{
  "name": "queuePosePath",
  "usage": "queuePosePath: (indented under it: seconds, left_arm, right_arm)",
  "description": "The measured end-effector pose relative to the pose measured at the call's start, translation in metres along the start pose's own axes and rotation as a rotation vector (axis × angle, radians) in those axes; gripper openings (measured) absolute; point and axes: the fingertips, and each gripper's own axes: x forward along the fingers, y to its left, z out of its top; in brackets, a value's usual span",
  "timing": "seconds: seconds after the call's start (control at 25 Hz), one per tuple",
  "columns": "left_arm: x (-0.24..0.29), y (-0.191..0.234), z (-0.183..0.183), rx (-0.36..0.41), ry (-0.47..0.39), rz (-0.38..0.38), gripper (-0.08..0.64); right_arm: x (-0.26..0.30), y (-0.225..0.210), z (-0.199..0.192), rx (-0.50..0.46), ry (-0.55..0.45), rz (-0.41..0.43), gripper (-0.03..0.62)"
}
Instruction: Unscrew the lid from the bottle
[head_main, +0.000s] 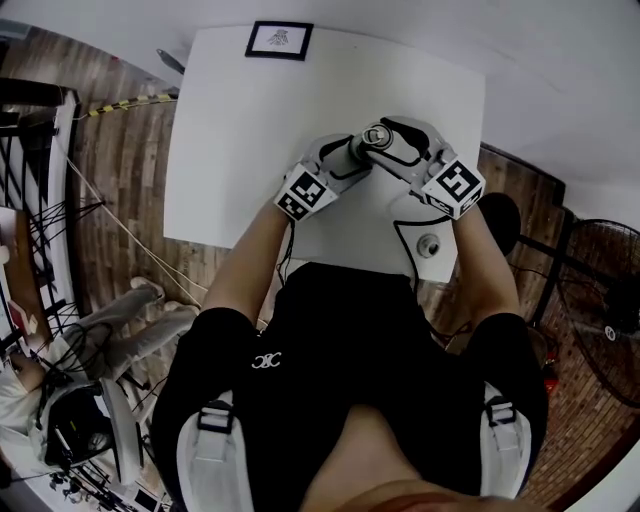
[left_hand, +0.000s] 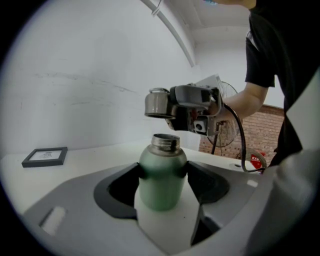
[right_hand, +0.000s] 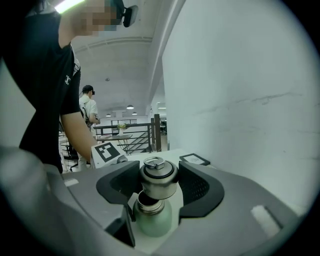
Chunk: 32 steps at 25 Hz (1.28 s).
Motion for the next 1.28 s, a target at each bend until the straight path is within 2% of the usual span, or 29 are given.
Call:
queuePosePath:
  seconds: [0.2, 0.32, 0.44, 0.6, 0.68, 0.8, 0.92, 1.28]
  left_arm:
    - [0.0, 0.004, -0.001, -0.007, 0.002, 0.007, 0.357]
    - [0.002, 0.008, -0.007, -0.056, 0.006, 0.023, 0.361]
    - [0.002, 0.011, -0.01, -0.086, 0.0, 0.084, 0.362]
    - [-0.014, 0.007, 0.004, -0.072, -0.025, 0.175, 0.36]
    - [-0.03, 0.003, 0.016, -0.057, -0.037, 0.233, 0.332]
    - [-0.061, 0.007, 0.032, -0.045, -0.049, 0.365, 0.191]
    - [-0.098, 0.007, 0.049, -0.073, -0.074, 0.493, 0.063]
    - [-0.224, -0.017, 0.094, -0.12, -0.133, 0.77, 0.054]
  right_arm:
    - [-0.003, -0.003, 0.01, -0.006, -0.026, -0.053, 0.244]
    - [-0.006, -0.005, 0.007, 0.013, -0.04, -0.095, 0.244]
    - [-0.015, -0.008, 0.007, 0.04, -0.066, -0.142, 0.244]
    - [-0.031, -0.001, 0.012, 0.077, -0.091, -0.208, 0.244]
    - [-0.04, 0.006, 0.017, 0.089, -0.106, -0.251, 0.244]
    - [-0.047, 0.013, 0.025, 0.09, -0.141, -0.332, 0.244]
    - [-0.054, 0.024, 0.037, 0.083, -0.168, -0.423, 0.244]
    - [-0.077, 0.072, 0.084, 0.062, -0.266, -0.645, 0.244]
